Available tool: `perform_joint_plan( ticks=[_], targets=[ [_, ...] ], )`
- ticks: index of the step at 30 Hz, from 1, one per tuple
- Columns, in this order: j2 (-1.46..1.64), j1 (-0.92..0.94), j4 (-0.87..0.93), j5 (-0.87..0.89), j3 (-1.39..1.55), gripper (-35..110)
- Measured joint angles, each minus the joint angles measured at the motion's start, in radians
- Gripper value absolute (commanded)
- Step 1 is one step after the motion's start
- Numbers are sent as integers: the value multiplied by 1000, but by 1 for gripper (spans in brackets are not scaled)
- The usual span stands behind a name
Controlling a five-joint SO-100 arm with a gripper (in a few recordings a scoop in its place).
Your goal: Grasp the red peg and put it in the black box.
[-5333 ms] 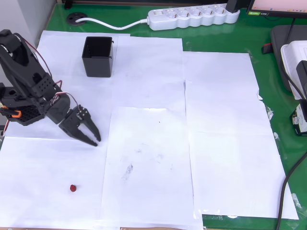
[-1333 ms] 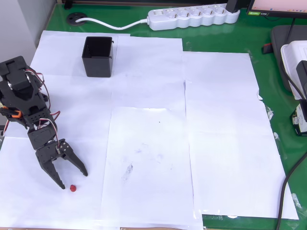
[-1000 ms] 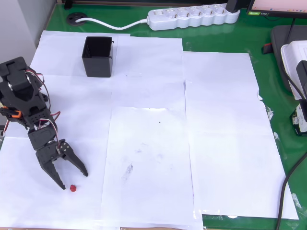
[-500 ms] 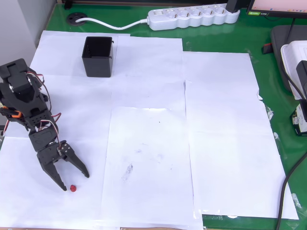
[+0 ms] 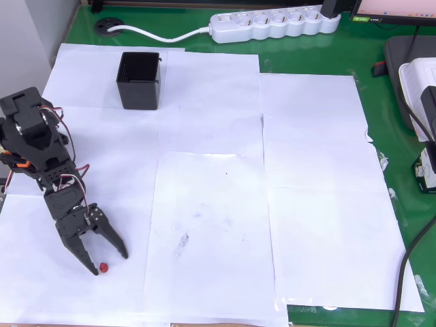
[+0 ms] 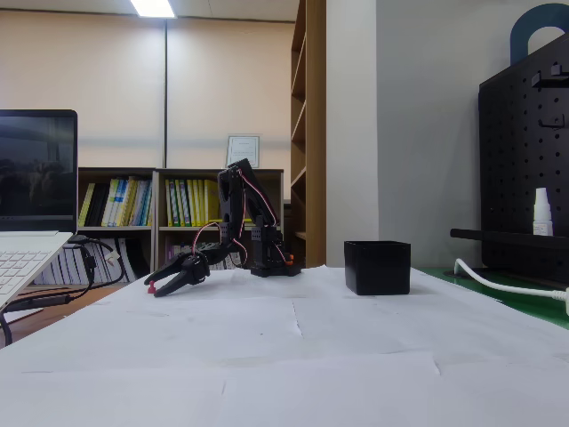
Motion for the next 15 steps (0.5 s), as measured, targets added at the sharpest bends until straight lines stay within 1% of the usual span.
perform_joint_plan(
  ticks=[15],
  targets=[
    [11,0,0,-11,-6,2]
  ],
)
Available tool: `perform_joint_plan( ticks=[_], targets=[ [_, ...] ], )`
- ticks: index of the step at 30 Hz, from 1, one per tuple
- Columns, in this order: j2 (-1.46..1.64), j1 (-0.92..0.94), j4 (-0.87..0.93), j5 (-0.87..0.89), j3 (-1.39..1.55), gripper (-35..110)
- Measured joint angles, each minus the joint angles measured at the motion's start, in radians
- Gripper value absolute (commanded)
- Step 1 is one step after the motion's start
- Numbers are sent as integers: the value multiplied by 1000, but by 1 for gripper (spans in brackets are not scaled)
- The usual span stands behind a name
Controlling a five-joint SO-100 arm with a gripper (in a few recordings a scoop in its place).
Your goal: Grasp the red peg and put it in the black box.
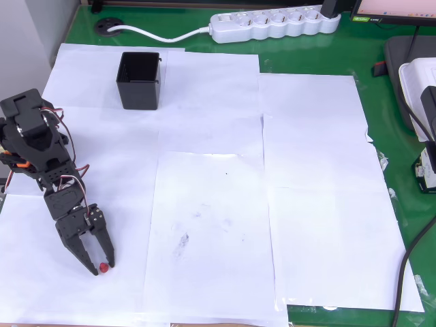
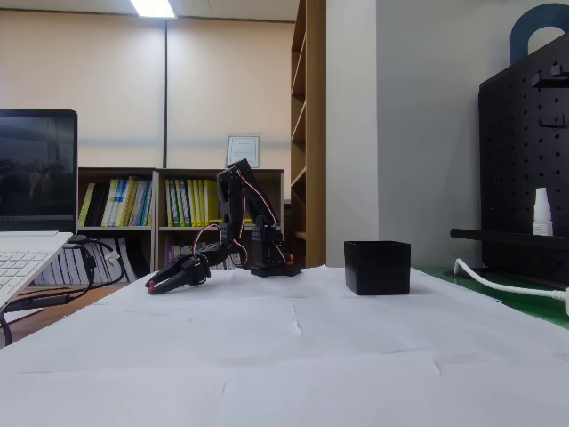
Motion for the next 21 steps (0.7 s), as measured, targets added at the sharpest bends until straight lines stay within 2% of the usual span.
perform_joint_plan(
  ticks=[14,21],
  targets=[
    [-6,-9,8,2,0,0],
    [-175,-112,78,112,-57,0]
  ],
)
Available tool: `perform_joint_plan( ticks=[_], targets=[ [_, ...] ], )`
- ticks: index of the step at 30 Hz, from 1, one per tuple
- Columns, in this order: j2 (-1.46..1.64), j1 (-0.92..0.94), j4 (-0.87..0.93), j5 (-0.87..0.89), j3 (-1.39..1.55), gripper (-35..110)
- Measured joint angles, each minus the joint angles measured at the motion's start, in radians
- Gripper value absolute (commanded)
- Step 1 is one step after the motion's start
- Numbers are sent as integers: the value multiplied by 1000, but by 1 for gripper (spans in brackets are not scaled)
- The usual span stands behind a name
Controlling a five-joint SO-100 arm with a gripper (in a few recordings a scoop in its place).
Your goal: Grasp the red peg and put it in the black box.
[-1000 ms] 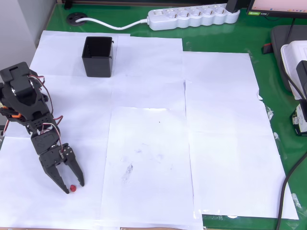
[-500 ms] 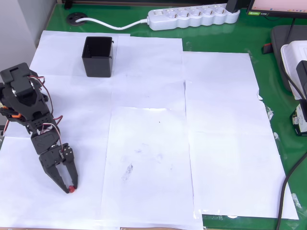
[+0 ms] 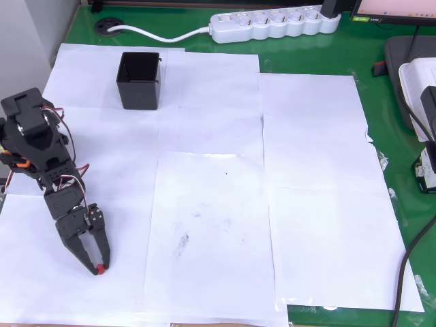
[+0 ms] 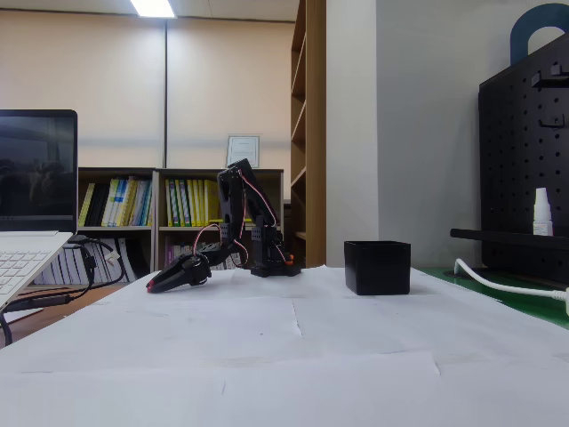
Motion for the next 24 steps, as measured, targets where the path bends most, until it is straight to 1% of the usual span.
perform_joint_plan(
  ticks=[3,9,11,15,19,20,24],
  targets=[
    [-101,-71,127,57,25,0],
    [-318,-219,535,169,209,0],
    [-385,-279,738,213,308,0],
    [-494,-423,1229,342,586,0],
    [-551,-609,1629,479,893,0],
    [-558,-664,1707,514,963,0],
    [-627,-868,1911,606,1124,0]
  ],
)
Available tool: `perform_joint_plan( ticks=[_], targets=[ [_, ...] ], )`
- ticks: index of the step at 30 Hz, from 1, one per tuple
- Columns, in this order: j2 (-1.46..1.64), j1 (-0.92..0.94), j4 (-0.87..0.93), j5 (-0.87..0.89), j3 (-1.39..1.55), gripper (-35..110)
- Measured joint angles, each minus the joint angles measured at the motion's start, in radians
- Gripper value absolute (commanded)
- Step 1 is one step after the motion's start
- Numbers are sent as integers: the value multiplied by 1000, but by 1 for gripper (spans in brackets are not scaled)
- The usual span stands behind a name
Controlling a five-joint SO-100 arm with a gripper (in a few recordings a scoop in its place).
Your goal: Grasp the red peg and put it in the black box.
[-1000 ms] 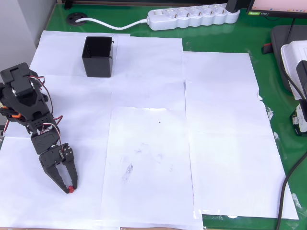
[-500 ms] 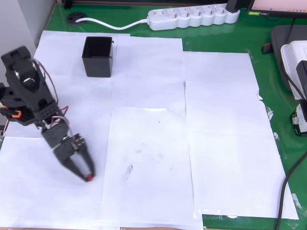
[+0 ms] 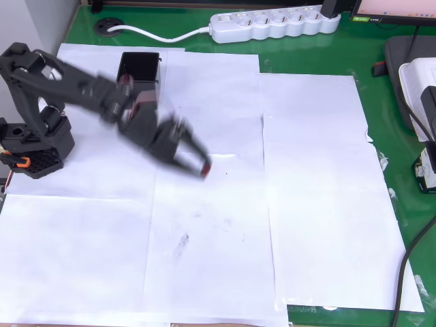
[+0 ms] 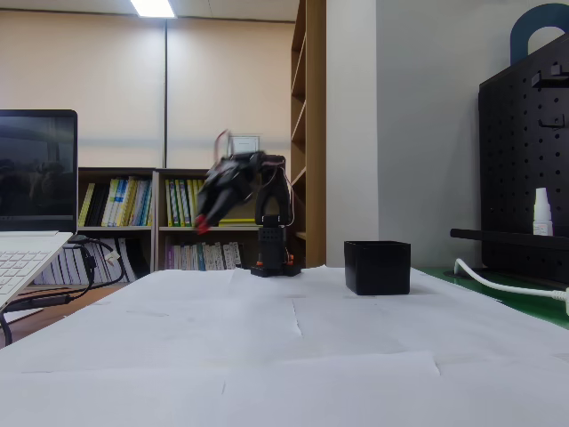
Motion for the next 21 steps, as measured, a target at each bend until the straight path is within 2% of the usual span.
perform_joint_plan(
  ticks=[11,15,21],
  targets=[
    [-189,-543,658,123,253,0],
    [-187,-686,790,178,255,0],
    [-103,-816,844,276,255,0]
  ],
)
